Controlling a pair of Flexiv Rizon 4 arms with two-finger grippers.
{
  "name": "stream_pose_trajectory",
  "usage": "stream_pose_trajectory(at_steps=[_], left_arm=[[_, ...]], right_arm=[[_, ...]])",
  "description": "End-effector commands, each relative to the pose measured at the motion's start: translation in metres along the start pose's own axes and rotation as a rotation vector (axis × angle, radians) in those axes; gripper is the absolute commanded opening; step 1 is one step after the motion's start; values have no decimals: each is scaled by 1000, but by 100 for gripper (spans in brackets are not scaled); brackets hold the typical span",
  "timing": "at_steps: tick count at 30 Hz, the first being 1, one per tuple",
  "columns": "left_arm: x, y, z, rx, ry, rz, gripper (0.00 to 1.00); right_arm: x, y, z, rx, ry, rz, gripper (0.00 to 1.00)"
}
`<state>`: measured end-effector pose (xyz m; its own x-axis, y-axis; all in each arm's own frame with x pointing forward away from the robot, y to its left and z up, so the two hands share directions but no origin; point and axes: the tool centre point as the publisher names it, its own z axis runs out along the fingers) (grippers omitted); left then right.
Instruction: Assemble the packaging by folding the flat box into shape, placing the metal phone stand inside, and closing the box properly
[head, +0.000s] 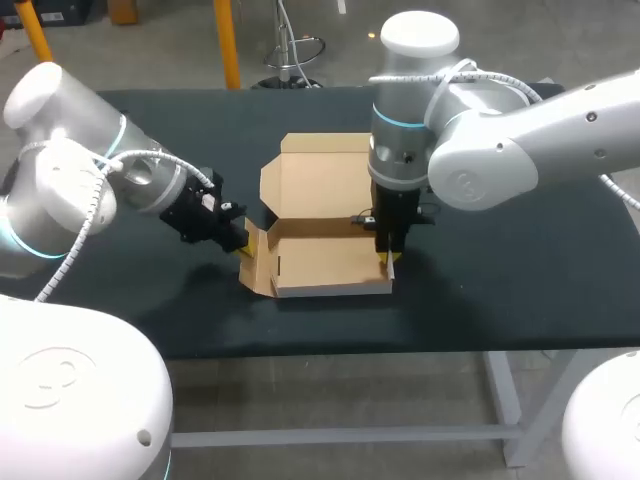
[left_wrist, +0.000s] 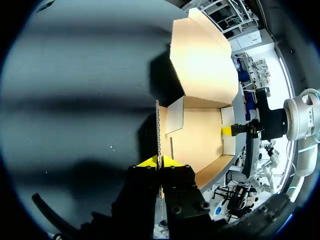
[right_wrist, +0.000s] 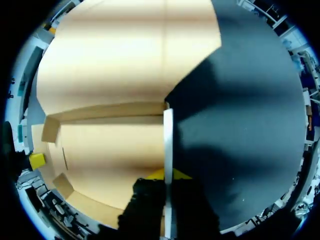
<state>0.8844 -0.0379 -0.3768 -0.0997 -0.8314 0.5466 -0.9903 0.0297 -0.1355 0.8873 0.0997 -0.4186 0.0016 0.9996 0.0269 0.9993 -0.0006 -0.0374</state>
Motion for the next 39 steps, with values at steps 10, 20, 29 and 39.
stream_pose_trajectory(at_steps=[10,20,29,39], left_arm=[[34,-4,7,7,-241,6,0],[33,-2,0,9,-219,5,34],[5,5,-34,45,-107,-41,48],[-30,12,-56,26,53,-27,39]], right_arm=[[4,-1,-1,1,1,-2,0],[4,-1,-1,1,1,-2,0],[4,-1,-1,1,1,-2,0],[4,-1,-1,1,1,-2,0]])
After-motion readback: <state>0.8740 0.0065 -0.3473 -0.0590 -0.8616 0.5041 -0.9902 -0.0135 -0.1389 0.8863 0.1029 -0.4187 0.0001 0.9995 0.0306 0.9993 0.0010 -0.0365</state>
